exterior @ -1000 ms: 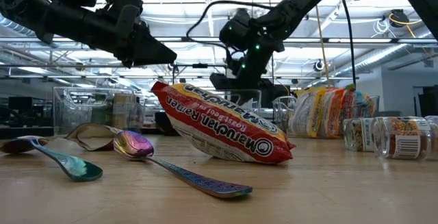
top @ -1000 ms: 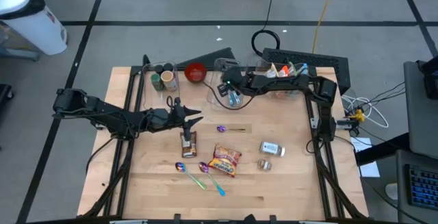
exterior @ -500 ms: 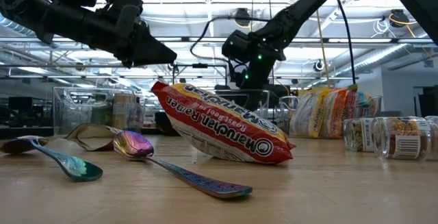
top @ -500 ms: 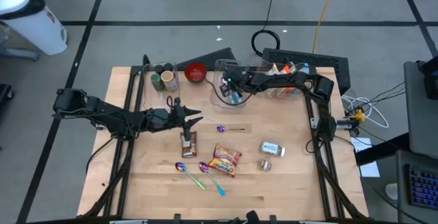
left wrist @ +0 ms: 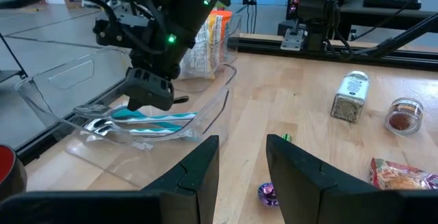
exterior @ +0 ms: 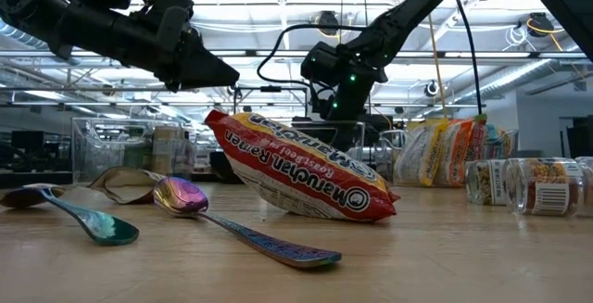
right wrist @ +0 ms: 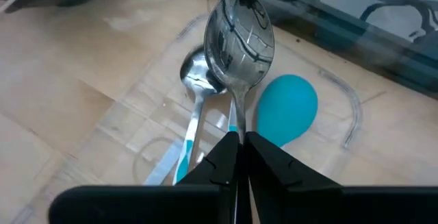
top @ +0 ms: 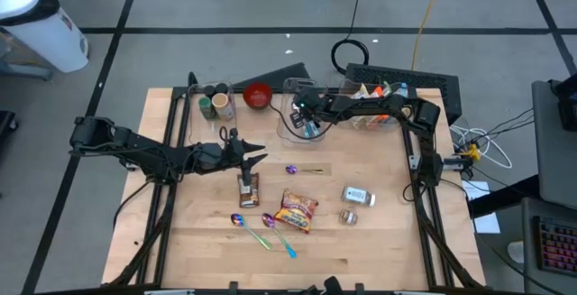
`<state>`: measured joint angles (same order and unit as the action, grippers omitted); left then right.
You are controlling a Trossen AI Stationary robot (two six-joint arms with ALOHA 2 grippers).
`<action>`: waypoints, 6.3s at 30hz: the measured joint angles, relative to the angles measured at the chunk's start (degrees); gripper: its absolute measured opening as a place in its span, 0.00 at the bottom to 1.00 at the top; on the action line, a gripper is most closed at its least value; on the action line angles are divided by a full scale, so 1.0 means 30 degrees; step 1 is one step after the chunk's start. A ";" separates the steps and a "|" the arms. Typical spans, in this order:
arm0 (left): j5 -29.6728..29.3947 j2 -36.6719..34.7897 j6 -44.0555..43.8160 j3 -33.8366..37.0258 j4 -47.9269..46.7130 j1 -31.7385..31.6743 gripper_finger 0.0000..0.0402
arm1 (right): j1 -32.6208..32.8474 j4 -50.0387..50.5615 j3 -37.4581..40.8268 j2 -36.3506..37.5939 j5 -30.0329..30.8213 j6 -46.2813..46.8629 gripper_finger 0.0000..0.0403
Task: Pick & Place Food Item
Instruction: Put the silver spoon into the middle transparent bin, then put the orange seasoning pack into the left transparent bin
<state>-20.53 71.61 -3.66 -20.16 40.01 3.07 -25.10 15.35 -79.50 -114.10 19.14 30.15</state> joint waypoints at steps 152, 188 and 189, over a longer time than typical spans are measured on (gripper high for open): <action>-0.6263 -0.3774 -3.5255 0.3177 -1.6218 1.0288 0.54 | 1.1861 -2.8954 1.9212 0.5450 -0.7405 -0.8423 0.31; -0.0940 0.0530 -2.9247 0.3147 -0.7795 0.4830 0.78 | 1.1839 -2.8888 1.9212 0.5450 -0.7339 -0.8431 0.31; -0.0875 0.0647 -2.9265 0.3147 -0.7676 0.4830 0.76 | 1.1846 -2.8888 1.9212 0.5450 -0.7332 -0.8431 0.31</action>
<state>-23.16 73.56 -91.45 -10.72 16.98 17.56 10.44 -71.31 -21.87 -97.76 -2.85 4.86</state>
